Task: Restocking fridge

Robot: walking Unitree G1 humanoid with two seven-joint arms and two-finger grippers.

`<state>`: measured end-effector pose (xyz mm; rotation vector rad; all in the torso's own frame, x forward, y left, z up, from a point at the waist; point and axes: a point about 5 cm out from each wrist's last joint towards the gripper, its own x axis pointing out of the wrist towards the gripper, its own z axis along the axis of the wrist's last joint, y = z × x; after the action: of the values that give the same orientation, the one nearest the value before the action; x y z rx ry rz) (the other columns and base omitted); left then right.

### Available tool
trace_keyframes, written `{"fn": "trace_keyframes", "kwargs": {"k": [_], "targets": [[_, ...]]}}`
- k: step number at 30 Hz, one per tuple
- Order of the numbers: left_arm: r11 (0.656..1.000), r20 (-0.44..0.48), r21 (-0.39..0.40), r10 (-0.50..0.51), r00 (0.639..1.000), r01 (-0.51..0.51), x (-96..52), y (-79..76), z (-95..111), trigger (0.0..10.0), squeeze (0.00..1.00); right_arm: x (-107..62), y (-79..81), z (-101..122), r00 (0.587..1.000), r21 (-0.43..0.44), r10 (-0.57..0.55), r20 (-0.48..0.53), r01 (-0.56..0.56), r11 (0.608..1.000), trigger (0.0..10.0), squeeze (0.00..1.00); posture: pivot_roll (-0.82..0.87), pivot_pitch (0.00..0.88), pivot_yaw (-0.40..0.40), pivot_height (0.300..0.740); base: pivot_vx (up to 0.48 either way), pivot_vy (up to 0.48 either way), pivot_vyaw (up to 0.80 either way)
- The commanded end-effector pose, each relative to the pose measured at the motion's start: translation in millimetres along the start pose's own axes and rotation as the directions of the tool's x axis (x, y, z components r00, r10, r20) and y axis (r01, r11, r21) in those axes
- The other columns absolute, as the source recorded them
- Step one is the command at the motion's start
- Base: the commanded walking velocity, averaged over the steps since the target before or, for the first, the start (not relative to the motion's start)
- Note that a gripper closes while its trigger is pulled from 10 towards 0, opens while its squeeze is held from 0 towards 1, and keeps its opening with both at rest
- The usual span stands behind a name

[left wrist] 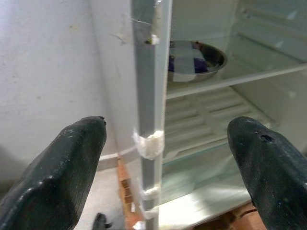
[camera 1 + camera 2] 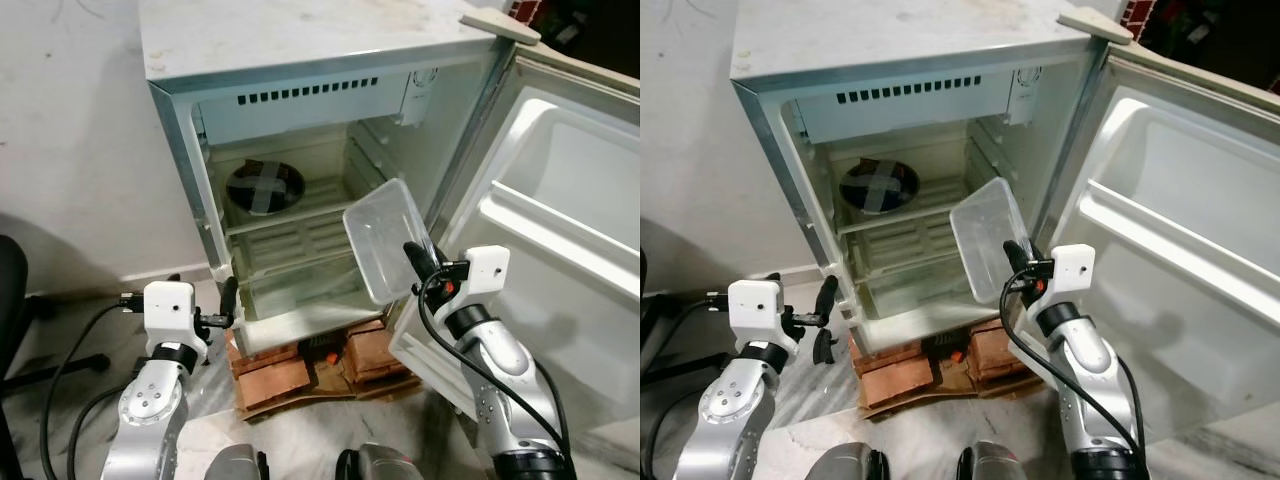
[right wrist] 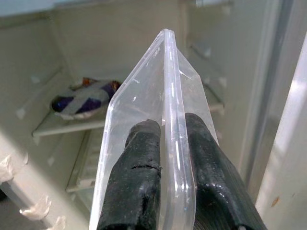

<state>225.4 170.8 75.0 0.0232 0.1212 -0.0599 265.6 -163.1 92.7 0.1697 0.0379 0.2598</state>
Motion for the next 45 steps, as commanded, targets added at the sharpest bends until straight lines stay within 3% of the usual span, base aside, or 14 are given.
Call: {"fn": "trace_keyframes", "kwargs": {"k": [1,17,30,38,40,45], "targets": [[1.000,-0.007,0.012,-0.008,1.000,0.008,-1.2,1.2,0.5,10.0,0.00,0.6,-0.3,0.5,1.000,-0.008,-0.014,0.012,0.014,1.000,10.0,0.00,0.05,0.062,-0.022,0.740,0.322,0.000,0.00],[1.000,0.004,0.007,-0.025,1.000,0.025,0.9,-1.3,3.0,10.0,0.00,0.2,0.8,-3.6,0.999,0.021,-0.033,0.013,0.033,0.999,10.0,0.00,0.05,0.072,-0.017,0.740,0.370,0.000,0.00],[1.000,-0.003,0.007,0.002,1.000,-0.002,-2.4,-1.4,2.3,10.0,0.00,2.7,0.4,-3.3,0.999,0.021,-0.032,0.008,0.032,0.999,10.0,0.00,0.06,0.089,-0.025,0.740,0.000,0.000,0.00],[0.999,-0.038,0.031,0.026,0.999,-0.025,-13.2,2.3,-3.5,10.0,0.00,11.9,-1.5,-3.3,0.999,0.019,-0.034,-0.001,0.034,0.999,10.0,0.00,0.08,0.105,-0.028,0.740,0.000,0.000,0.00],[0.998,-0.045,0.062,0.011,0.999,-0.008,-19.1,1.8,-3.1,10.0,0.00,25.1,1.0,-2.7,0.999,0.025,-0.029,-0.015,0.030,0.999,10.0,0.00,0.09,0.115,-0.031,0.740,0.000,0.000,0.00],[0.997,-0.052,0.075,0.012,0.999,-0.008,-23.4,1.2,-1.7,10.0,0.00,39.6,6.8,-2.7,0.999,0.025,-0.035,-0.030,0.035,0.999,10.0,0.00,0.11,0.123,-0.034,0.740,0.000,0.000,0.00]]}}
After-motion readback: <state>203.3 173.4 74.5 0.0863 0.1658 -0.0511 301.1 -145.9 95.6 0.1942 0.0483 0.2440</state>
